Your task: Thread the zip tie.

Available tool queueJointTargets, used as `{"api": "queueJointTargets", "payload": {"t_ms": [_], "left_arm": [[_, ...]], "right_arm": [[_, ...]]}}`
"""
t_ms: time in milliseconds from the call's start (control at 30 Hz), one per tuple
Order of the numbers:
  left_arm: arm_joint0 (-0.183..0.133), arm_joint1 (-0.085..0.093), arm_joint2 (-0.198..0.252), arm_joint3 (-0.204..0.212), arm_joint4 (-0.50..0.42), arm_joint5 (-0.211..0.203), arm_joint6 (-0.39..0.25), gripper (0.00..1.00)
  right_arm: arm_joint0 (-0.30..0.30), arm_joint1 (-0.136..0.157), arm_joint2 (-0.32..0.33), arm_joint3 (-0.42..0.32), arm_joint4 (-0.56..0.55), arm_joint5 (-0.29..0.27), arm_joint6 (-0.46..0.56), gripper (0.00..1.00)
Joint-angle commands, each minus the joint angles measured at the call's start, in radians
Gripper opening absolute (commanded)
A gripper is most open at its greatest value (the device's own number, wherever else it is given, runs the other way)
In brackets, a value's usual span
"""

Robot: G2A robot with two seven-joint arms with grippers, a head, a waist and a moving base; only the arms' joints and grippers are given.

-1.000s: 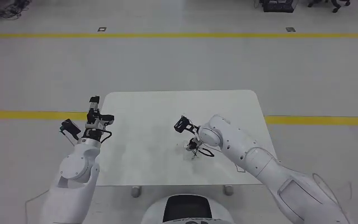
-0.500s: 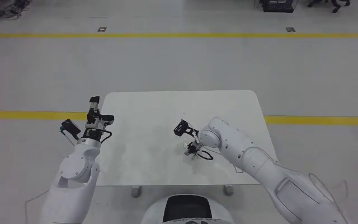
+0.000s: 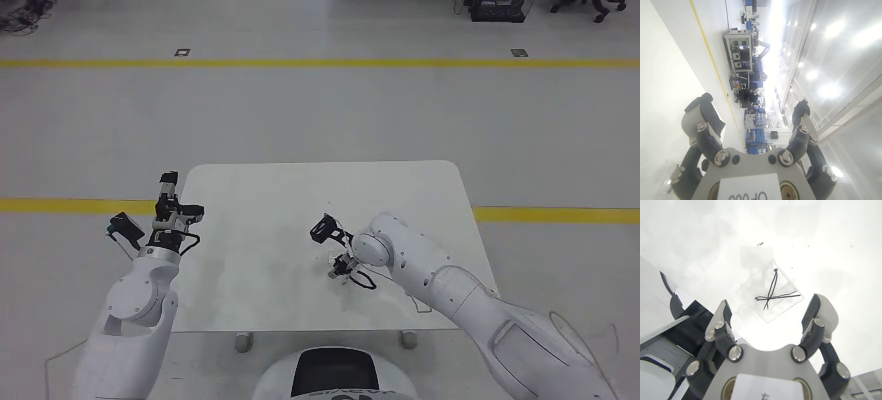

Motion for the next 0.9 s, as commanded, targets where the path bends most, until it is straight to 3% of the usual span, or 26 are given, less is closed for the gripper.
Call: {"api": "queueJointTargets", "payload": {"t_ms": [0,400,433,467,500,567,867], "left_arm": [[0.0,0.0,0.0,0.0,0.0,0.0,0.0,1.0],[0.0,0.0,0.0,0.0,0.0,0.0,0.0,1.0],[0.0,0.0,0.0,0.0,0.0,0.0,0.0,1.0],[0.0,0.0,0.0,0.0,0.0,0.0,0.0,1.0],[0.0,0.0,0.0,0.0,0.0,0.0,0.0,1.0],[0.0,0.0,0.0,0.0,0.0,0.0,0.0,1.0],[0.0,0.0,0.0,0.0,0.0,0.0,0.0,1.0]], "right_arm": [[0.0,0.0,0.0,0.001,0.0,-0.001,-0.001,1.0],[-0.005,-0.008,-0.019,-0.04,-0.059,0.039,0.039,1.0],[-0.004,-0.01,-0.02,-0.041,-0.061,0.042,0.045,0.96],[-0.004,-0.011,-0.021,-0.041,-0.062,0.042,0.048,0.76],[-0.003,-0.013,-0.021,-0.039,-0.063,0.043,0.049,0.64],[-0.003,-0.015,-0.02,-0.035,-0.064,0.045,0.05,0.49],[-0.006,-0.023,-0.01,-0.001,-0.052,0.02,0.039,0.31]]}}
